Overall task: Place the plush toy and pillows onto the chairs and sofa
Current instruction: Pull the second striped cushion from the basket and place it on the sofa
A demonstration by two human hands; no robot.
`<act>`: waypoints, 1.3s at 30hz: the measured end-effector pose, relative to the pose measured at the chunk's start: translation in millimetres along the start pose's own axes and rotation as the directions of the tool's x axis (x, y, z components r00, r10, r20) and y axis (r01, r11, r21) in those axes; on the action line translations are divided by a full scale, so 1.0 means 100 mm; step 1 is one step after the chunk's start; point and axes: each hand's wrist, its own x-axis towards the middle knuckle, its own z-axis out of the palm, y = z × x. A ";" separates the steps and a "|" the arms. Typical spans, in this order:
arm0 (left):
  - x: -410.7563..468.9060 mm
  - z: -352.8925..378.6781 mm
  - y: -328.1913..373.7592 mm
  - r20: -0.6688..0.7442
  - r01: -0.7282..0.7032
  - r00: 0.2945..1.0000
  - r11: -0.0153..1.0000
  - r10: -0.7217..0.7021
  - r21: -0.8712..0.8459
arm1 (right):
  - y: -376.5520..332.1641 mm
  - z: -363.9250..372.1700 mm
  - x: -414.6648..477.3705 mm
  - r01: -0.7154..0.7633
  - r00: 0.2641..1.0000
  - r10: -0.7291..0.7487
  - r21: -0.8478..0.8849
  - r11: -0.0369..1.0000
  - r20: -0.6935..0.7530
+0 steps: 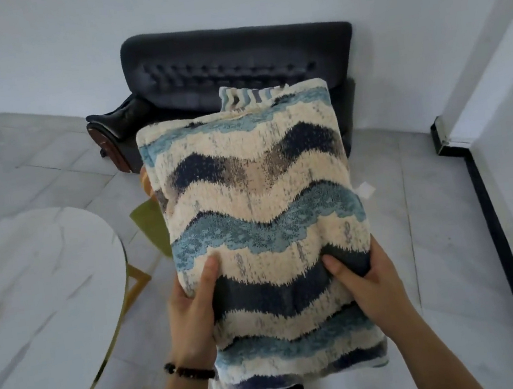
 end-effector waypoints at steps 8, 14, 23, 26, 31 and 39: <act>2.09 1.39 0.34 0.175 -0.044 0.984 0.998 0.036 0.042 | -0.20 -0.17 2.15 -0.017 0.986 0.015 -0.012 1.000 -0.165; 3.62 2.31 0.11 0.131 -0.019 0.991 0.996 0.007 0.084 | 0.16 -0.21 3.96 -0.034 0.984 0.036 0.012 0.999 -0.177; 5.54 2.98 0.68 -0.132 -0.054 0.990 0.998 0.059 0.043 | -0.30 0.41 6.75 0.028 0.994 -0.024 -0.038 0.999 0.106; 6.14 2.88 0.78 -0.243 -0.131 0.961 0.991 0.134 0.027 | -0.42 0.92 7.50 0.066 0.972 -0.054 -0.049 0.997 0.228; 7.32 2.55 0.81 -0.413 -0.137 0.902 0.991 0.124 -0.001 | -0.47 1.94 8.66 0.101 0.923 -0.073 -0.057 0.993 0.378; 9.27 2.22 1.29 -0.462 -0.184 0.874 0.983 0.154 -0.021 | -0.59 3.15 10.08 -0.021 0.927 0.034 -0.039 0.999 0.373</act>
